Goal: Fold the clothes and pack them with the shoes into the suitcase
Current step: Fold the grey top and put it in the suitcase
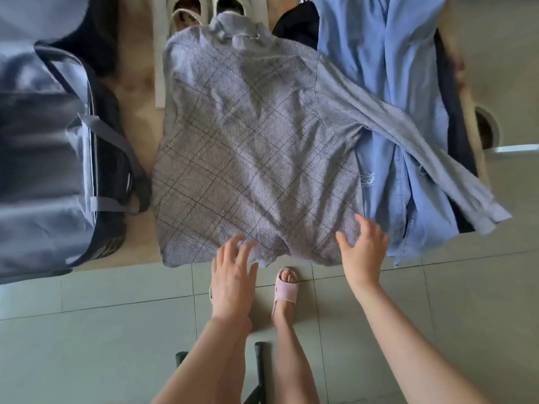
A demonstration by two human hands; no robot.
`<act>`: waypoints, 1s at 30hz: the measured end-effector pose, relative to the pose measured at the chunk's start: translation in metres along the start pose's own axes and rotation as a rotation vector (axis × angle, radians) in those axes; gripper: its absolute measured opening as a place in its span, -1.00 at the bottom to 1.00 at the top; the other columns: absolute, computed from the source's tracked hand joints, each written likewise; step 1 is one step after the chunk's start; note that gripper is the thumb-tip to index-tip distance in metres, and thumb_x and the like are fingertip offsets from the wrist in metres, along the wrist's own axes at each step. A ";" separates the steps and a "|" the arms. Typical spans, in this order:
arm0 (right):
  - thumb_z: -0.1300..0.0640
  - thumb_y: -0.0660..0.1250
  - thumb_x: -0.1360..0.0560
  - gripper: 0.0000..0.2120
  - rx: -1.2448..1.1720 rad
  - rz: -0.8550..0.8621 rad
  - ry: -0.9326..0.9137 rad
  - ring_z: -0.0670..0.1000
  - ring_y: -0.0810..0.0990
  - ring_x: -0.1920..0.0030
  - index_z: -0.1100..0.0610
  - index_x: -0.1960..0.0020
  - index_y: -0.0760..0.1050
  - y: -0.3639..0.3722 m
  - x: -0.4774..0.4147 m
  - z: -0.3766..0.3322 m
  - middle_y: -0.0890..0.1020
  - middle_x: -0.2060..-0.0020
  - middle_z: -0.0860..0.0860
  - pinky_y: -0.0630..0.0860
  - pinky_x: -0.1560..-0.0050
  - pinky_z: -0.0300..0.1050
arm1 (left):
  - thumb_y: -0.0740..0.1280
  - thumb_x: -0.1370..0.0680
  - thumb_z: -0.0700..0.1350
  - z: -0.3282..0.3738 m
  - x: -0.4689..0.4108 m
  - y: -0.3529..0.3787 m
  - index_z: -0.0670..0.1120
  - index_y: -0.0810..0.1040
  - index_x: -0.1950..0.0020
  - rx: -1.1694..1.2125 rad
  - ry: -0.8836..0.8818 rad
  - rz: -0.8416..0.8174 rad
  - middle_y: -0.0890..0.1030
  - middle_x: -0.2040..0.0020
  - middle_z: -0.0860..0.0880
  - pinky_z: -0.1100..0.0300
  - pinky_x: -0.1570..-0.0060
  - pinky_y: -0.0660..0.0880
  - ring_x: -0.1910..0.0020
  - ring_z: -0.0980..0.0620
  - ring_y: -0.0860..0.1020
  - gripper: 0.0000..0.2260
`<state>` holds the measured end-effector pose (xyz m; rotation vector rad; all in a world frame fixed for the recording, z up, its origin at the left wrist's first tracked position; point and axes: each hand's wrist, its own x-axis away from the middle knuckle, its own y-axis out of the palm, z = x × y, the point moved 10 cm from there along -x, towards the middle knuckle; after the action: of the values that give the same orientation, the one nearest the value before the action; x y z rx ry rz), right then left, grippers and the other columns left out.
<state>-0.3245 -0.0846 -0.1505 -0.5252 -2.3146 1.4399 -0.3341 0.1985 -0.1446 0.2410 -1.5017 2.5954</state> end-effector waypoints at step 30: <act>0.15 0.33 -0.53 -0.57 -0.068 -0.434 -0.354 0.10 0.28 -0.40 0.10 -0.39 0.40 0.032 -0.028 -0.141 0.41 -0.39 0.00 0.20 -0.43 0.05 | 0.23 -0.61 -0.13 -0.035 -0.107 -0.061 -0.08 0.25 -0.49 0.194 -0.471 -0.095 0.18 -0.52 -0.16 -0.07 -0.45 0.15 -0.48 -0.14 0.16 -0.55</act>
<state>-0.2276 0.0228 -0.1238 0.2313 -2.5393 1.3222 -0.2204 0.2552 -0.1318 0.9779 -1.3062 2.7283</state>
